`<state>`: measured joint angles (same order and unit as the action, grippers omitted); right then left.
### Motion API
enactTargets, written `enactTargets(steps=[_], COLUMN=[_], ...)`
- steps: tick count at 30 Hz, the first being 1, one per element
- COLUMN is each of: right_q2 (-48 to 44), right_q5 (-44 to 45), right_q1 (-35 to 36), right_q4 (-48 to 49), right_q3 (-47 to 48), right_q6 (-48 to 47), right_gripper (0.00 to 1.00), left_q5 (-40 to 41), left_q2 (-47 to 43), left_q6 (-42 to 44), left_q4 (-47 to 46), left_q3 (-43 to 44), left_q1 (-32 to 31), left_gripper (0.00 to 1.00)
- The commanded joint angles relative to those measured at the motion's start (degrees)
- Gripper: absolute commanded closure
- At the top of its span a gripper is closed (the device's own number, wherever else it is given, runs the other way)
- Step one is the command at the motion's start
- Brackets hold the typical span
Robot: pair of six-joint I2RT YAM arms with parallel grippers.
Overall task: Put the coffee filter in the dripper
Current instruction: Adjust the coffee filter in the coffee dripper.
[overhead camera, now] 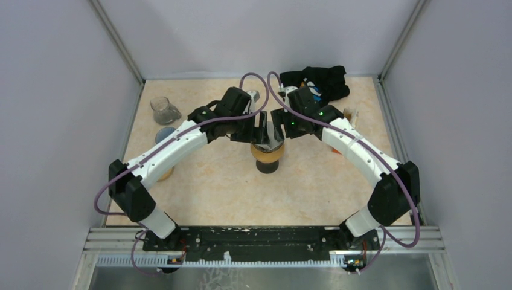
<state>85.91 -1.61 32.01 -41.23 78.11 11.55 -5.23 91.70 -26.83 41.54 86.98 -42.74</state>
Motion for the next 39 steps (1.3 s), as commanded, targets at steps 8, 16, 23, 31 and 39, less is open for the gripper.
enactTargets(steps=[8, 16, 23, 31, 39], right_q2=[-0.5, -0.1, -1.1, -3.3, -4.7], right_q5=[1.2, 1.4, 0.2, -1.7, -3.3], right_q1=[-0.4, -0.4, -0.4, -0.5, -0.4], right_q4=[2.0, 1.8, 1.5, 3.4, 4.3], right_q3=[2.8, 3.0, 3.4, 3.0, 2.8], right_q6=[-0.7, -0.7, -0.7, -0.7, -0.4], right_gripper=[0.28, 0.28, 0.28, 0.28, 0.27], left_q5=[0.2, 0.1, 0.1, 0.0, 0.7], left_q2=[-0.4, 0.0, -0.5, -0.8, -3.4], left_q6=[3.0, 4.1, 3.2, 2.7, 1.5], left_q4=[7.0, 8.2, 6.2, 3.8, -0.6], left_q3=[0.5, 1.4, 1.5, 1.3, -0.9], left_q1=[-0.4, -0.4, -0.3, -0.2, 0.1], left_gripper=[0.17, 0.17, 0.17, 0.16, 0.14])
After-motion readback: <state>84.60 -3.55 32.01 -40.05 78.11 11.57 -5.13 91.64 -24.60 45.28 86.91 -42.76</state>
